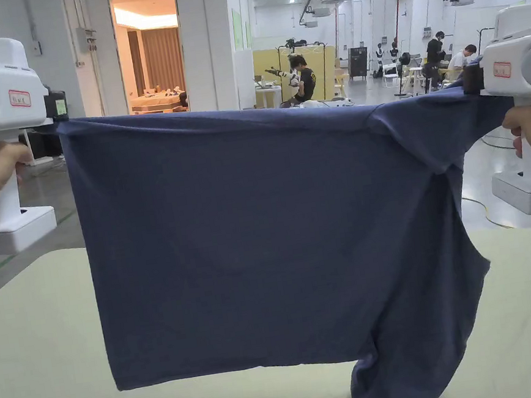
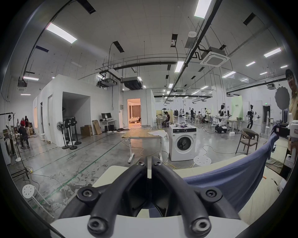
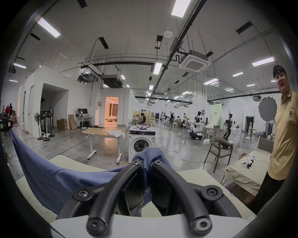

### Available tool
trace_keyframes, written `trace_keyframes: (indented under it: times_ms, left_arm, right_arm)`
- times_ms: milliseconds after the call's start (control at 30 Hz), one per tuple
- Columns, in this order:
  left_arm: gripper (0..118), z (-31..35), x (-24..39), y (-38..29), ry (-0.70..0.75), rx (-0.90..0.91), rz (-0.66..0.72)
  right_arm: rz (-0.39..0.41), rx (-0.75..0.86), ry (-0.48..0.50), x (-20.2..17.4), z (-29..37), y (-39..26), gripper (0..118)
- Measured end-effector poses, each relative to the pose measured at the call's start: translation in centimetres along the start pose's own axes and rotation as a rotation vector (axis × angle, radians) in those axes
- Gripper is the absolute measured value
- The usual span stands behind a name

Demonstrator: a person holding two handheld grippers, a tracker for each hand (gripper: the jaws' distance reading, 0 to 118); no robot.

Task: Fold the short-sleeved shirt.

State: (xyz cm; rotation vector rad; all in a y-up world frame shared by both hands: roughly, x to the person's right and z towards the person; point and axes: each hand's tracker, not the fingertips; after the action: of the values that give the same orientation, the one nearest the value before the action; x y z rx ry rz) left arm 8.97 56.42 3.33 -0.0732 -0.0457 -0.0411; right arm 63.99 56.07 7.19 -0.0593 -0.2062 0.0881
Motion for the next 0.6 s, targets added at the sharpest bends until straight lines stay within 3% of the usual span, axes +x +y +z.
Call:
trace_keyframes:
  times_ms: [300,600]
  left_arm:
    - [0,2.5,1.1,-10.5,-0.069,-0.098,-0.004]
    - [0,9.9,0.0,-21.5,-0.101,-0.188,0.093]
  right_arm:
    - [0.067,-0.093,-0.003,0.8,3.6,-8.8,4]
    - [0.11,-0.203,0.009,0.8,13.7,-18.4,4]
